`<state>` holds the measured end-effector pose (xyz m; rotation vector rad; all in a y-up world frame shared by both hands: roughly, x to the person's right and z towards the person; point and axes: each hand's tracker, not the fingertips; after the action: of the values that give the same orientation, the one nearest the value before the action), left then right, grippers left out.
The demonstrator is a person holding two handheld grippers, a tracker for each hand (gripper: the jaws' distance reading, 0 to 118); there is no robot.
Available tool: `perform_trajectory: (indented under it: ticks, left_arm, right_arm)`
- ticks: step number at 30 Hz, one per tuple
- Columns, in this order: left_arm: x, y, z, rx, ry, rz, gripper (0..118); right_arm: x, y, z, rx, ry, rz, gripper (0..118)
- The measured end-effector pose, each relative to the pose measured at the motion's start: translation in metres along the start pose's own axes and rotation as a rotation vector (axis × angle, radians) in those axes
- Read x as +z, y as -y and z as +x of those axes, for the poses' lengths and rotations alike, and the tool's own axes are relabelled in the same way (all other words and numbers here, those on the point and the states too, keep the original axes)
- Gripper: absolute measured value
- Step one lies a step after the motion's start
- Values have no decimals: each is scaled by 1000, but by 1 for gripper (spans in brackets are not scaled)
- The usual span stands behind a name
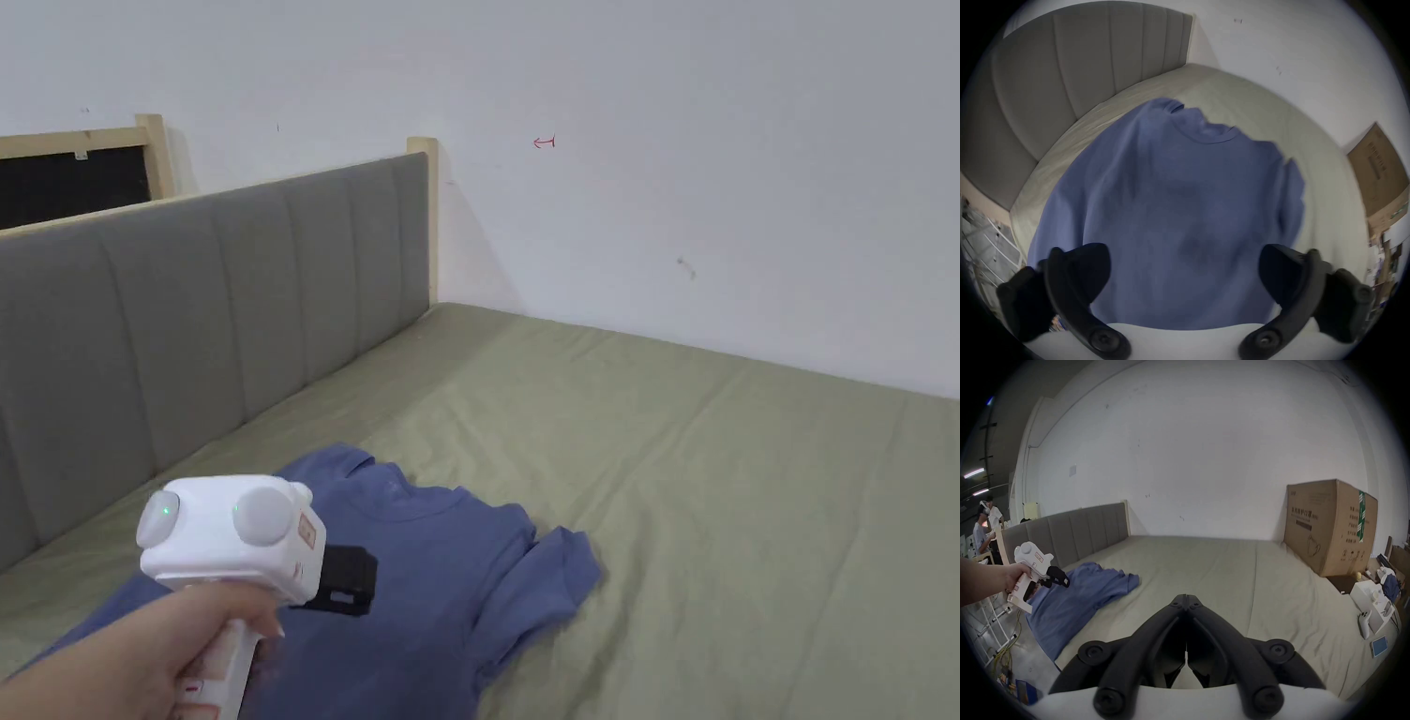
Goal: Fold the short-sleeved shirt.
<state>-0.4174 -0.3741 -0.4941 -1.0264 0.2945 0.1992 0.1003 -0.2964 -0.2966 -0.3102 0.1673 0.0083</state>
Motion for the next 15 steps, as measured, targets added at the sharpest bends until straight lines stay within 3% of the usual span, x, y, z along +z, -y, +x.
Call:
perform_trajectory:
  ticks: [4,5,7,9,15]
  left_arm:
    - [-66,-14,16,-59,40,-73,115]
    - [-53,-4,18,-70,76,-115,115]
    - [-74,5,22,-99,86,-305,115]
    - [-99,-8,-3,-87,73,-181,118]
    - [-89,-1,5,-60,8,-144,113]
  right_arm:
    - [-24,10,-2,9,-8,-58,0]
    - [-29,12,-3,9,-16,-72,0]
    - [-35,18,-6,9,-36,-97,0]
    - [-37,21,-9,5,-62,-111,0]
    - [-28,25,-7,-32,-92,-93,0]
